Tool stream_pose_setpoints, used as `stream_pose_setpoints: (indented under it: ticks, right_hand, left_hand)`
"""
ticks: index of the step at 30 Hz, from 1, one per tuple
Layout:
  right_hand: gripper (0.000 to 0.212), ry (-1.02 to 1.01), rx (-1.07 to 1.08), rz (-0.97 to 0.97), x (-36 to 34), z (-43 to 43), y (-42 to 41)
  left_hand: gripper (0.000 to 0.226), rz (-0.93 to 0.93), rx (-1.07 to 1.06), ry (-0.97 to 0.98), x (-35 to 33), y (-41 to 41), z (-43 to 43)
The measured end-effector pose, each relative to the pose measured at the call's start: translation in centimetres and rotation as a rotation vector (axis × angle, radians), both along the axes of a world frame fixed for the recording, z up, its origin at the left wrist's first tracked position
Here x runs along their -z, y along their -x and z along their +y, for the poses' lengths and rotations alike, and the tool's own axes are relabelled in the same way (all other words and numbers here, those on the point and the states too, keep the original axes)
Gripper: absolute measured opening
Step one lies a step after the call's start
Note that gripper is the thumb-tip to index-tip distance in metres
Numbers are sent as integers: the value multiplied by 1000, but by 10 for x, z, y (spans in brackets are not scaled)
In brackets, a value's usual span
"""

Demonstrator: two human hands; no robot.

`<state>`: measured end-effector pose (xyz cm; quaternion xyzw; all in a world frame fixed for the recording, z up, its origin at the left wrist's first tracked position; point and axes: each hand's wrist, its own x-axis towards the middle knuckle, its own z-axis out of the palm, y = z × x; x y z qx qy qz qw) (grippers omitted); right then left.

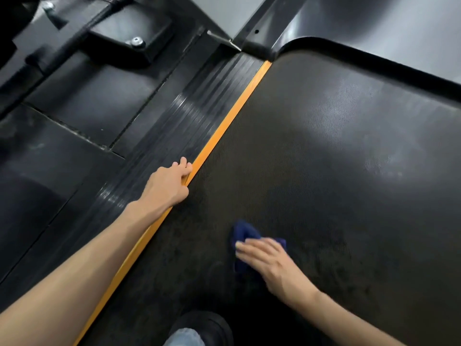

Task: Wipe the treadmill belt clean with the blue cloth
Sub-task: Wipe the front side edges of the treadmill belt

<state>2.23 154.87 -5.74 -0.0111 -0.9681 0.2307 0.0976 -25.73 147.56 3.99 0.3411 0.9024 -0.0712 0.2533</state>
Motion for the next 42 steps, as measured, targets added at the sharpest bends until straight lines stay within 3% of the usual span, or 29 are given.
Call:
stream_pose_setpoints:
  ticks: [2,4,8,10,12,15,17,18,20,24,28,30,33,36,39,42]
  right_hand:
    - [43,-93,-243,-18,0,23,0]
    - [37,-83,-208,-31,2,61,15]
    - [43,-44,515,-9,4,126,65]
    - [44,44,636,-2,-3,116,83]
    - [41,58,414,54,-8,73,88]
    - [40,13,-170,-47,-7,-16,57]
    - [43,-77,-443,-78,2,-20,47]
    - [43,-98,-478,-48,5,-4,51]
    - [44,-97,-327,36,7,43,72]
    - [45,-102,366,-7,9,143,103]
    - [41,79,719,-7,-12,141,132]
    - [34,129,541,22,-23,94,148]
    - [25,96,-44,14,-20,2,139]
    - [42,26,-402,-39,-9,-34,109]
    - [34,21,-370,-2,5,20,125]
    - [36,-36,64,47,4,106,159]
  left_hand:
    - [72,-7,-9,11,0,-2,0]
    - [76,-41,-18,-3,0,-3,-4]
    - [79,-102,-13,-53,1,-1,-9]
    - [78,-97,-8,-51,1,-1,-7]
    - [76,-94,-8,-37,-1,-2,-5]
    - [77,-100,-17,-51,-1,-2,-6]
    - [77,-116,-18,-67,-1,-2,-7]
    - [78,-120,-18,-77,-2,-3,-7]
    - [78,-107,-15,-96,-1,-4,-8]
    - [79,-172,-39,-121,-2,-4,-11]
    - [76,-251,-69,-111,-12,5,-7]
    - [75,-261,-84,-126,-11,7,-6]
    - [77,-232,-89,-168,-6,6,-11]
    - [78,-292,-112,-197,-6,5,-14]
    - [79,-248,-89,-192,-5,1,-13]
    - [77,-263,-82,-156,-7,-1,-10]
